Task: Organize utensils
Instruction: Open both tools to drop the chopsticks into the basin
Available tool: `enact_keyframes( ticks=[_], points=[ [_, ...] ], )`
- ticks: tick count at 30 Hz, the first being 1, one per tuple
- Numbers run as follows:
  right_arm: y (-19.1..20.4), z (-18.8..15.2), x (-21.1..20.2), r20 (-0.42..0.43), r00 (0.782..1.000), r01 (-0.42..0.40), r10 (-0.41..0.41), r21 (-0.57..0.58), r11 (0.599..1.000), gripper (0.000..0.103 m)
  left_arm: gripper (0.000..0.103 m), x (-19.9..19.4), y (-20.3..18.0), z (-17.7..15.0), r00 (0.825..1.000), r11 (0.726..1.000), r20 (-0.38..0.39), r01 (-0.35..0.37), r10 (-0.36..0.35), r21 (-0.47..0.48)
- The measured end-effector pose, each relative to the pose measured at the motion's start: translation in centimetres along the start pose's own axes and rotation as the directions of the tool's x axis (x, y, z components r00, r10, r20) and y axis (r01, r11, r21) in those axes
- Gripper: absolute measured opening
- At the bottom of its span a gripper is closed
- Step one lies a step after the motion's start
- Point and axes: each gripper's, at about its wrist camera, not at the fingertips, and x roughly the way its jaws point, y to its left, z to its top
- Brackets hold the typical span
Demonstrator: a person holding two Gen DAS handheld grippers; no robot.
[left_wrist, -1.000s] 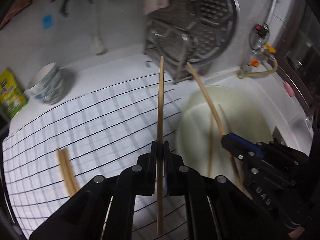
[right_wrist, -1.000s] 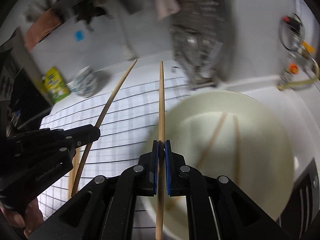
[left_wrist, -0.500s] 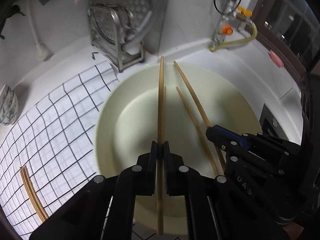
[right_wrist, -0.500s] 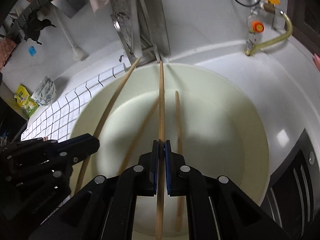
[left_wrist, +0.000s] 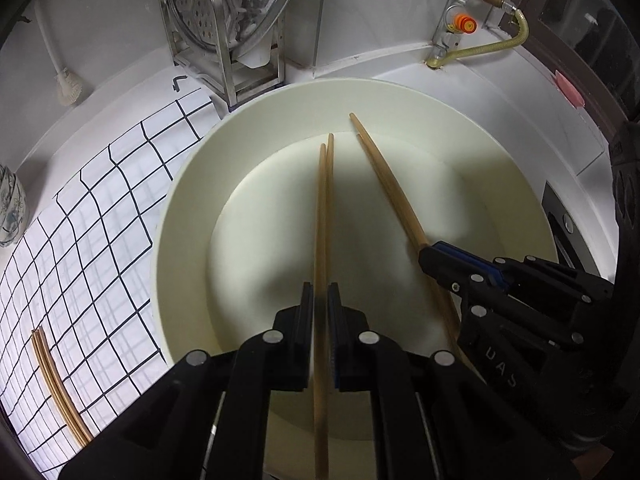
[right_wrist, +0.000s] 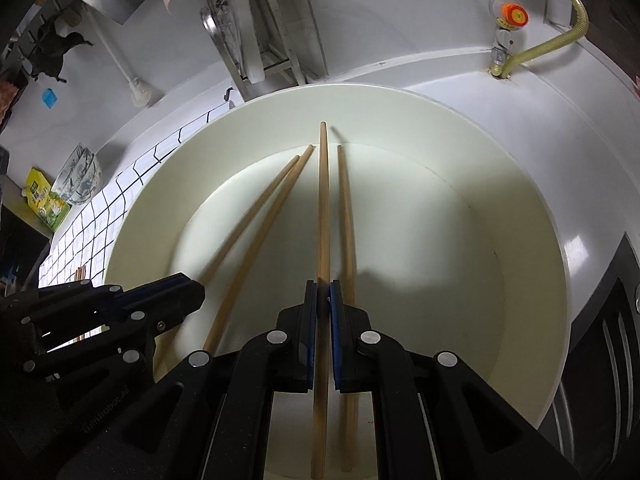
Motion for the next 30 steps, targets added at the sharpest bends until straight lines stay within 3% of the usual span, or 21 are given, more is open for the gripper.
enact_keyframes(
  ticks=[1, 3, 15, 30],
  points=[
    [-0.1, 0.0, -0.1, 0.001, 1.0, -0.003, 0.003, 0.006, 1.0, 0.008, 0.032, -0.1, 0.0, 0.1, 1.0, 1.0, 0.006, 0.001, -0.001, -0.002],
    [-0.3, 0.0, -0.5, 0.017, 1.0, 0.002, -0.002, 0.014, 1.0, 0.016, 0.046, -0.8, 0.1, 0.1, 0.999, 1.0, 0.036, -0.013, 0.013, -0.005],
    [1.1, 0.2, -2.7, 0.069, 0.998, 0.012, -0.012, -0.008, 1.0, 0.019, 0.046, -3.9, 2.3, -0.2, 0.994, 0.998, 0.098, -0.039, 0.043, -0.043],
    [9.0, -0.1, -6.5, 0.14, 0.99, -0.009, 0.024, -0.103, 0.995, 0.027, 0.053, -10.0, 9.0, -3.6, 0.978, 0.985, 0.178, -0.087, 0.113, -0.15]
  ],
)
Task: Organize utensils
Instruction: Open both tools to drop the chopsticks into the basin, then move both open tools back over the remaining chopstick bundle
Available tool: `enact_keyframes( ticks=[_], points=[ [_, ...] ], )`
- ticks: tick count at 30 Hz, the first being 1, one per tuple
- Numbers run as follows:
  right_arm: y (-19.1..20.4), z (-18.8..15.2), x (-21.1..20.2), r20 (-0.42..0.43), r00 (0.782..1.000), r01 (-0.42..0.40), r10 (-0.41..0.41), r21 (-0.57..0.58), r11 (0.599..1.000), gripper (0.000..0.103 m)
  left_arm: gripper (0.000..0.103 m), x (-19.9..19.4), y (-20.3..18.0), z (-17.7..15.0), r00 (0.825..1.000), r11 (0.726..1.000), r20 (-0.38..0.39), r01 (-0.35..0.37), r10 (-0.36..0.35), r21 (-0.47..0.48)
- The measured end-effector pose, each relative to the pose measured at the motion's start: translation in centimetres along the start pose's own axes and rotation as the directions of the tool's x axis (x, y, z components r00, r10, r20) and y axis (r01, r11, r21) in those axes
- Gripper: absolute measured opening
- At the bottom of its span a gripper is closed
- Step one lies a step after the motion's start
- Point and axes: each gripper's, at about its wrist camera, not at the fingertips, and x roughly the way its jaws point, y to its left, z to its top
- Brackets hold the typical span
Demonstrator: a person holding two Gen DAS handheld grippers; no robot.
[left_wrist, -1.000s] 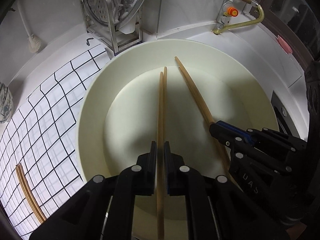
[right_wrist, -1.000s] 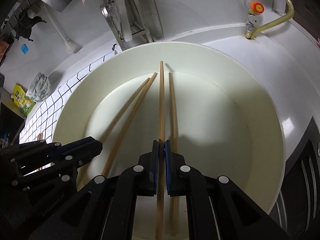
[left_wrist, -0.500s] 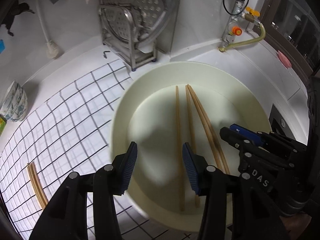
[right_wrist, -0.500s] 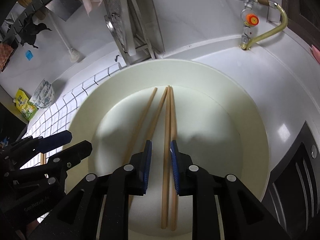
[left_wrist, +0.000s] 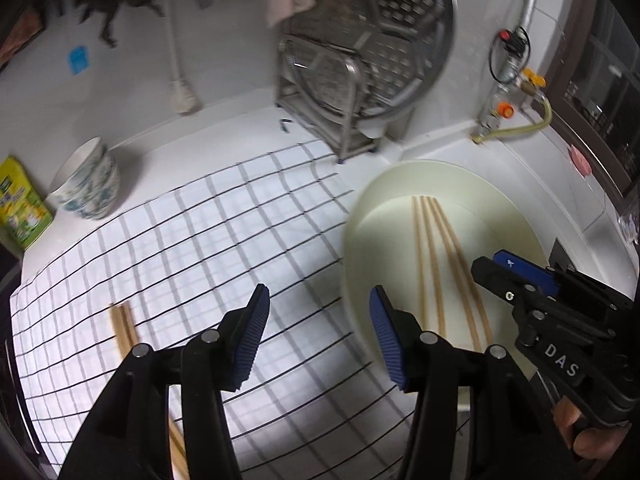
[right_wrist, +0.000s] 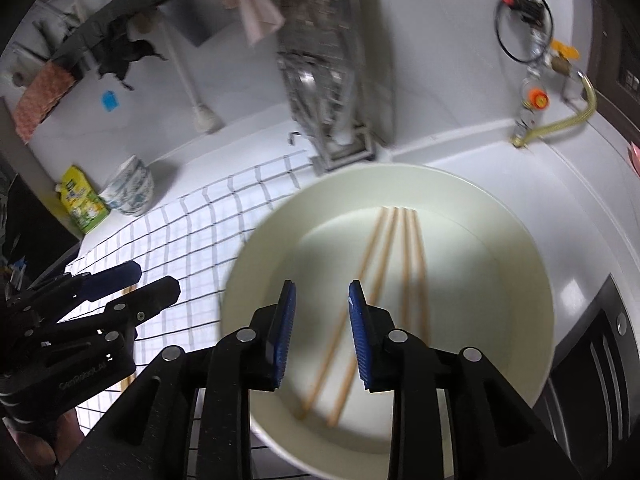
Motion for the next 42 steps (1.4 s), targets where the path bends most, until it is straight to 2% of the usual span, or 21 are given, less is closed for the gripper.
enact_keyframes(
  ticks=[3, 10, 18, 25, 33, 42],
  points=[
    [2.4, -0.1, -0.1, 0.003, 1.0, -0.014, 0.014, -0.032, 0.999, 0.028, 0.058, -1.3, 2.3, -0.7, 1.0, 0.999, 0.013, -0.02, 0.02, -0.026],
    [7.7, -0.5, 0.8, -0.018, 0.998, -0.059, 0.058, -0.102, 0.993, 0.031, 0.064, -3.5, 7.7, -2.3, 0.996, 0.991, 0.029, -0.084, 0.087, -0.103],
    [13.3, -1.6, 2.4, -0.064, 0.991, -0.124, 0.115, -0.171, 0.977, 0.034, 0.072, -4.7, 13.1, -4.9, 0.986, 0.971, 0.013, -0.163, 0.168, -0.178],
    [16.7, -3.1, 4.0, -0.116, 0.982, -0.17, 0.147, -0.218, 0.961, 0.037, 0.08, -4.6, 17.6, -7.9, 0.977, 0.945, -0.039, -0.211, 0.208, -0.25],
    [19.4, -5.7, 6.8, -0.2, 0.965, -0.218, 0.169, -0.251, 0.943, 0.038, 0.08, -3.0, 20.6, -11.2, 0.966, 0.921, -0.111, -0.255, 0.232, -0.296],
    [22.1, -8.7, 10.6, -0.273, 0.949, -0.24, 0.159, -0.296, 0.924, 0.038, 0.08, -0.8, 22.4, -14.3, 0.957, 0.909, -0.181, -0.275, 0.227, -0.313]
  ],
)
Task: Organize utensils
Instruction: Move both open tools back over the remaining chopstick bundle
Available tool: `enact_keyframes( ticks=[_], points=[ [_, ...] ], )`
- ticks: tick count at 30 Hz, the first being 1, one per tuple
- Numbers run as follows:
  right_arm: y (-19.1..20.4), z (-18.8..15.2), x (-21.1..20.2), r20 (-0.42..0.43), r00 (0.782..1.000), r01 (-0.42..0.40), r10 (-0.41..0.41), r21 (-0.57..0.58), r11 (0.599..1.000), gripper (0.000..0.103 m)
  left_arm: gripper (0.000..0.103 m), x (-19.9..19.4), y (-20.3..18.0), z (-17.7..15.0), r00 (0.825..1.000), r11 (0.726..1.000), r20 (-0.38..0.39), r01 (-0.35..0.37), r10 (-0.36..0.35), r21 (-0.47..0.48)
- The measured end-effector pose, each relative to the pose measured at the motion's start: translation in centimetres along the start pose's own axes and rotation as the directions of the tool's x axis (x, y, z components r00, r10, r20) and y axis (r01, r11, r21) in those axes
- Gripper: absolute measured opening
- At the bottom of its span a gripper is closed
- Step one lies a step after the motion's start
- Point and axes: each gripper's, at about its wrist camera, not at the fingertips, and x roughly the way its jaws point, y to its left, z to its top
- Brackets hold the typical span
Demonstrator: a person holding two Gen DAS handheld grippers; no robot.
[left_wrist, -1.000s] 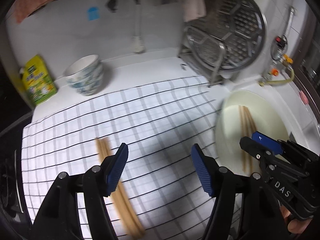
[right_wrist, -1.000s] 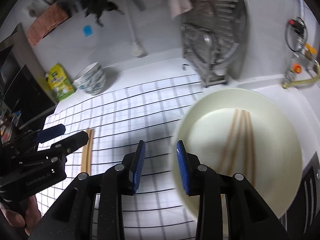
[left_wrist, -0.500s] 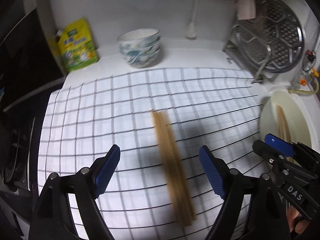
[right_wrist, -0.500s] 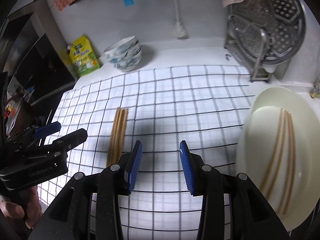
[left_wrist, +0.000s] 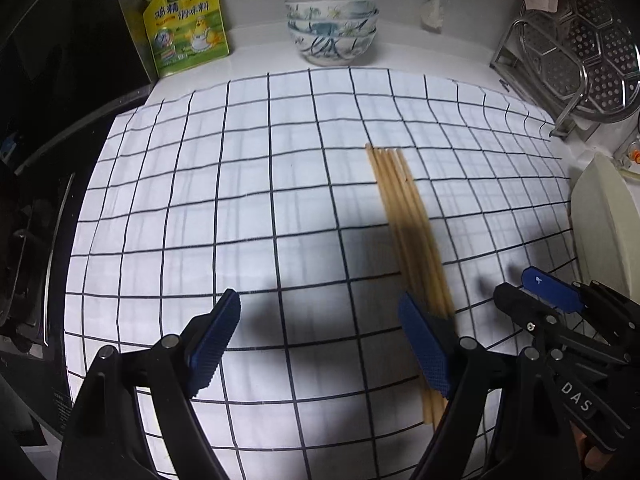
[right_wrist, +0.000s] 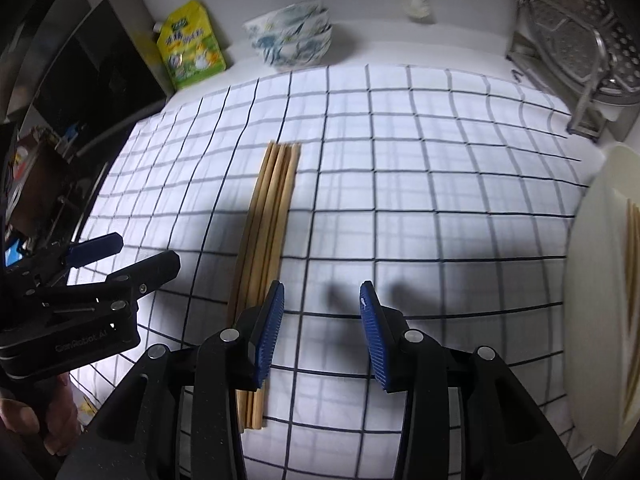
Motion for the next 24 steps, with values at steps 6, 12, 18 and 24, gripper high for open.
enact_keyframes(
  ticks=[6, 12, 18, 24],
  points=[
    [0.9, -0.6, 1.5, -0.025, 1.0, 0.002, -0.002, -0.028, 1.0, 0.038, 0.08, 1.0, 0.6, -0.6, 1.0, 1.0, -0.012, 0.001, -0.002, -0.01],
    [1.4, -1.0, 2.2, -0.039, 0.999, 0.011, -0.013, -0.046, 0.999, 0.038, 0.08, 1.3, 0.7, -1.0, 1.0, 1.0, -0.024, 0.004, -0.004, -0.014],
    [1.8, -1.1, 2.4, -0.043, 0.999, 0.014, -0.016, -0.052, 0.999, 0.038, 0.08, 1.2, 0.7, -1.2, 1.0, 0.999, -0.017, 0.016, -0.017, -0.031],
    [2.2, -1.2, 2.5, -0.04, 0.998, 0.035, -0.039, -0.075, 0.997, 0.039, 0.08, 1.3, 0.4, -1.3, 1.0, 1.0, -0.018, 0.019, -0.019, -0.024]
  ],
)
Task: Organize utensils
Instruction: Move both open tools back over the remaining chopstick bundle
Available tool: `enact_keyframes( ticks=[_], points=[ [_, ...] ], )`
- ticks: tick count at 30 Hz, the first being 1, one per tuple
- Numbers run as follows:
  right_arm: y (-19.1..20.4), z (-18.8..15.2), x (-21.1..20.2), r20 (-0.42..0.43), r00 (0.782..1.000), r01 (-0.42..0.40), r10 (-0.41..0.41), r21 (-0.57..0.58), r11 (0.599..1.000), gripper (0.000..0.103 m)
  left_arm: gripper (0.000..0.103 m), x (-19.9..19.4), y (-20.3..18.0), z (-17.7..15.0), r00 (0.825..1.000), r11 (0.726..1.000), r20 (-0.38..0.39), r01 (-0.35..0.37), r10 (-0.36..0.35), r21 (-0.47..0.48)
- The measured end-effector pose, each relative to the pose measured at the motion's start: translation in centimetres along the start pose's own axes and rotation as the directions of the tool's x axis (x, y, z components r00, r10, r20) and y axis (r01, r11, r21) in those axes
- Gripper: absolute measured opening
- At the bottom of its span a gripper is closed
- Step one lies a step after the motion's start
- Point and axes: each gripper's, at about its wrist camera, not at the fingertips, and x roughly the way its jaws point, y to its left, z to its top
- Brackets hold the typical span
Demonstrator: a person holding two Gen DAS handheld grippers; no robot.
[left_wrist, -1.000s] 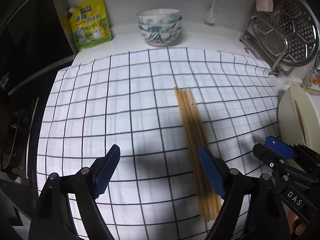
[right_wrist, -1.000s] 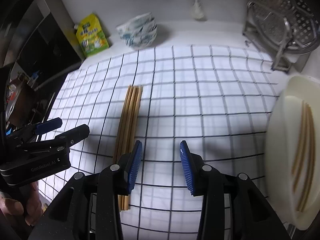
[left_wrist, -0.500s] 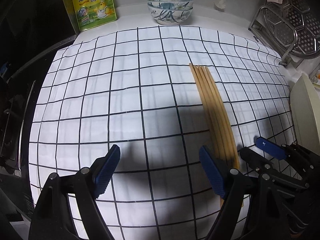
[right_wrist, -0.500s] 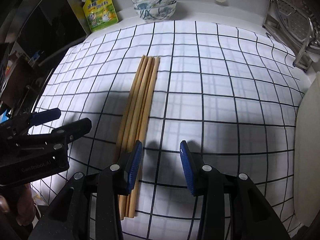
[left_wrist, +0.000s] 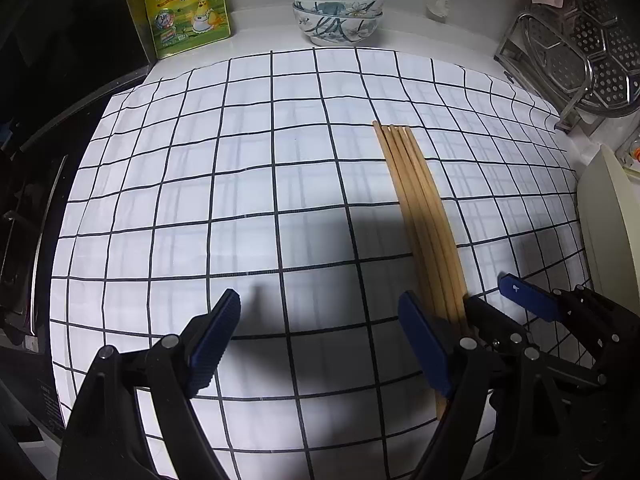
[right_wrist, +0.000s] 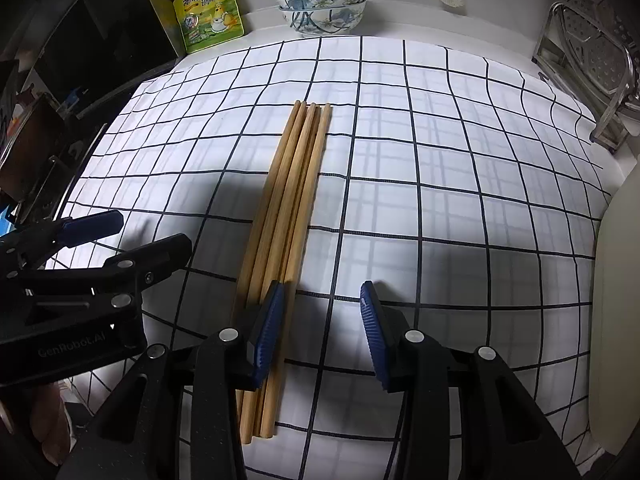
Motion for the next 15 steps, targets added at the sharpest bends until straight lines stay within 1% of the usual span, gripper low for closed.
enact_keyframes(
  ticks=[6, 15],
  points=[
    [-0.2, -0.1, -0.1, -0.002, 1.0, 0.028, -0.028, -0.01, 1.0, 0.04, 0.08, 0.0, -0.2, 0.0, 1.0, 1.0, 0.005, 0.025, -0.025, -0.003],
    [-1.9, -0.4, -0.3, 0.0, 0.998, 0.056, -0.056, 0.034, 0.998, 0.04, 0.08, 0.7, -1.1, 0.1, 0.998, 0.998, 0.001, 0.069, -0.069, -0.007]
  ],
)
